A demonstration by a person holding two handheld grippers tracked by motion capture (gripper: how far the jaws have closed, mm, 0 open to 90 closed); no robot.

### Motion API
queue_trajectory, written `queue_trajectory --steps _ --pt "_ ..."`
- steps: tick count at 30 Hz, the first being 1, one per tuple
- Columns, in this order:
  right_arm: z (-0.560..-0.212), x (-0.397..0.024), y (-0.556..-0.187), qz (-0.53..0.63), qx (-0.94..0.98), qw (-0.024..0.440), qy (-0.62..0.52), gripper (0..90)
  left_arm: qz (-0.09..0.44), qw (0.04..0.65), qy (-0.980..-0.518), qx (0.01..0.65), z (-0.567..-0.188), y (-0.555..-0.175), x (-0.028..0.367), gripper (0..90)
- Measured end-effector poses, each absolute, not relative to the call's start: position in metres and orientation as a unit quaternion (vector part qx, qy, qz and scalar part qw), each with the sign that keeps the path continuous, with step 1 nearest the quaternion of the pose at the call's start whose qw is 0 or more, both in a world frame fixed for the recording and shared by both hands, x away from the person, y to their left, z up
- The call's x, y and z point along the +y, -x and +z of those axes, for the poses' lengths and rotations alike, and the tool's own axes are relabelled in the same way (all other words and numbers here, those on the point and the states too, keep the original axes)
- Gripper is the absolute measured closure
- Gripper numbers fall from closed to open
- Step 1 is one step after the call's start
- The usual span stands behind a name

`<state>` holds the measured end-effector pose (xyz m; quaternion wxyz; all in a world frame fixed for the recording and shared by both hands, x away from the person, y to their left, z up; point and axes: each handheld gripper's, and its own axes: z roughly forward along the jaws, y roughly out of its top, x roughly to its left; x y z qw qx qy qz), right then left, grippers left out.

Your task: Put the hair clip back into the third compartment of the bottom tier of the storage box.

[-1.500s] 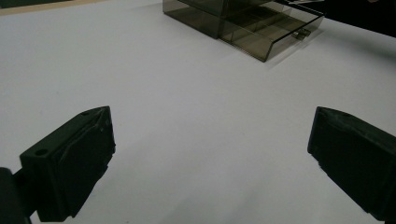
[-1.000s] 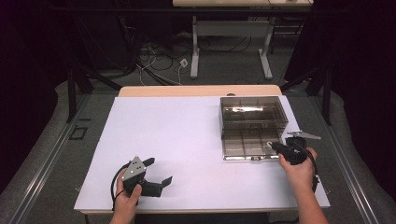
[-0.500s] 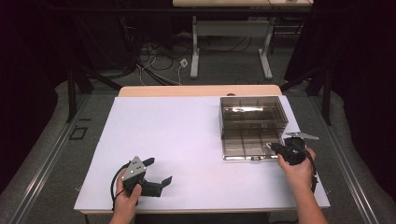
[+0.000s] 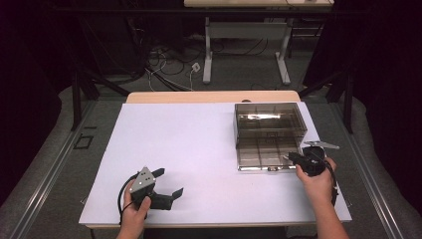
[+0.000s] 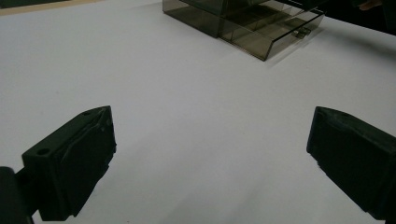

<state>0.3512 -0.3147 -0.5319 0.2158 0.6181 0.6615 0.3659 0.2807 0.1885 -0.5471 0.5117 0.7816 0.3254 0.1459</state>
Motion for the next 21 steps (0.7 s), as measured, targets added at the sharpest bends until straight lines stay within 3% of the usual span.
queue_trajectory --steps 21 --pt "-0.5299 -0.3097 -0.3531 0.371 0.687 0.234 -0.579 56.6 0.145 0.510 -0.784 0.324 -0.5471 -0.2812 0.1883 1.5"
